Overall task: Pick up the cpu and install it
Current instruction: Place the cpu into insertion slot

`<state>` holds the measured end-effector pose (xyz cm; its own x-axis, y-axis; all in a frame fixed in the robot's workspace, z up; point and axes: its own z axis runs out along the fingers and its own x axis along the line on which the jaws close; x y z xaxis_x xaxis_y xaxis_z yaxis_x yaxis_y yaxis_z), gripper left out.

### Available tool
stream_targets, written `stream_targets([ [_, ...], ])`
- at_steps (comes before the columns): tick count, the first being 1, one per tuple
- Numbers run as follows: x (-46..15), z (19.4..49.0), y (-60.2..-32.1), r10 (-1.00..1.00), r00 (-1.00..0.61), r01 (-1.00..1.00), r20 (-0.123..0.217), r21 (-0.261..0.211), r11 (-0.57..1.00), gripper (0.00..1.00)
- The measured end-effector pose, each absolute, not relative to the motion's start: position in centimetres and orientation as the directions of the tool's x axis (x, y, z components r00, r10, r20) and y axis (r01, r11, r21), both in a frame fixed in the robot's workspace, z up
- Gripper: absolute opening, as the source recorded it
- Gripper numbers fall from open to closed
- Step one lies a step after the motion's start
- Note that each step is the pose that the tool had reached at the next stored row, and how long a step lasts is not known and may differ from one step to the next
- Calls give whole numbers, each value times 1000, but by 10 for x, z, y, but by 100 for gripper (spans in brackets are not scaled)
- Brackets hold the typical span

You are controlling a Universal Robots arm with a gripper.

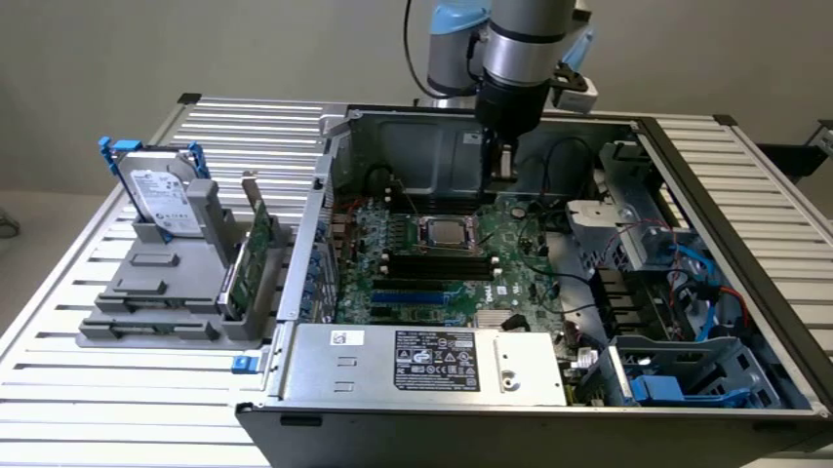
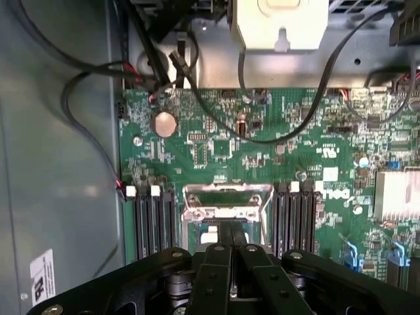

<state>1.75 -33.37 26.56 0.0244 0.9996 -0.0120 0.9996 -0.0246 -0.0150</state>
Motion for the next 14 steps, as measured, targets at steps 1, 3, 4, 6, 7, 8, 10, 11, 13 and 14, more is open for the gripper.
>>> stream_targets([
  [1,22,267,-334,1000,24,1000,-12,-16,-24,11],
  [3,31,268,-334,1000,24,1000,-12,-18,-25,11],
  [4,36,268,-334,1000,24,1000,-12,-19,-24,11],
  [6,45,269,-334,1000,24,999,-12,-20,-24,11],
  [7,49,269,-334,1000,24,999,-12,-21,-24,11],
  [8,54,269,-334,1000,24,999,-12,-22,-24,11],
  [10,58,270,-334,1000,24,999,-12,-23,-24,11],
  [11,58,271,-334,1000,24,999,-12,-23,-24,11],
  [13,58,273,-335,1000,24,999,-12,-23,-24,11],
  [14,58,274,-335,1000,24,999,-12,-23,-25,11],
])
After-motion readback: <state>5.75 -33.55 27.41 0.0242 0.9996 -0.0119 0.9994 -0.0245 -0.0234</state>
